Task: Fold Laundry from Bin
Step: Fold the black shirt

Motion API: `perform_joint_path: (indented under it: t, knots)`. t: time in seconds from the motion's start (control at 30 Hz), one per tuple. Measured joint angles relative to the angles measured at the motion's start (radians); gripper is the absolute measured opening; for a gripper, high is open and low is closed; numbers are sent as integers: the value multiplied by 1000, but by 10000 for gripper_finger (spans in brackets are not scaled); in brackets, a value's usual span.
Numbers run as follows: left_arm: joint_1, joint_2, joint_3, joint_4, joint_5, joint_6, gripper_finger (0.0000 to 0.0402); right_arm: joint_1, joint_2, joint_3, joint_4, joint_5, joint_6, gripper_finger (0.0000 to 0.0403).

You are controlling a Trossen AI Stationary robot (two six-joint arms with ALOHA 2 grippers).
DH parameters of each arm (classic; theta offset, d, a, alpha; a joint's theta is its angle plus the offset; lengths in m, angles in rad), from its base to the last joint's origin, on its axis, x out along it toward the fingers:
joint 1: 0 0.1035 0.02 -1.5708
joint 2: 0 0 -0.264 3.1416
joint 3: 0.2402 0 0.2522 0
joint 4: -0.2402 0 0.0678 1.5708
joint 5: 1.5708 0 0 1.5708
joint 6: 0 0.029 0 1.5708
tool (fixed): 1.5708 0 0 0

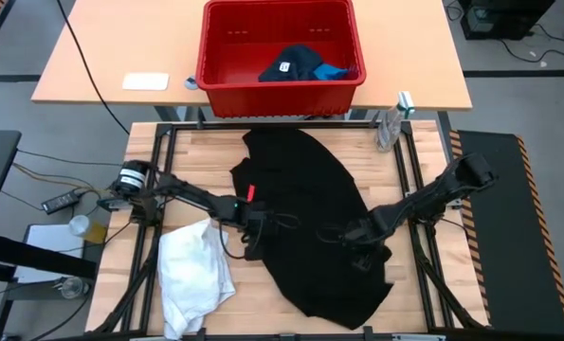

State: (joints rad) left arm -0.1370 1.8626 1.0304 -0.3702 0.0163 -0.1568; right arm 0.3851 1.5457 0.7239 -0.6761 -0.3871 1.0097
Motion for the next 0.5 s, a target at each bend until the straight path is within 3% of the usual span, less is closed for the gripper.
perform_joint_path:
  t: [0.1, 0.27, 0.37, 0.5]
  knots:
    - [26, -15, -5, -31, -59, 44, 171, 38, 52, 53, 128, -79, 44, 153]
    - [88, -48, -11, -6, -134, 160, 171, 64, 132, 221, 235, -106, -13, 153]
    - [124, -89, -14, -48, -143, 176, 171, 56, 148, 310, 52, -87, -110, 153]
    - [147, -199, -14, -143, -149, 229, 171, 49, 95, 352, -203, 29, -184, 153]
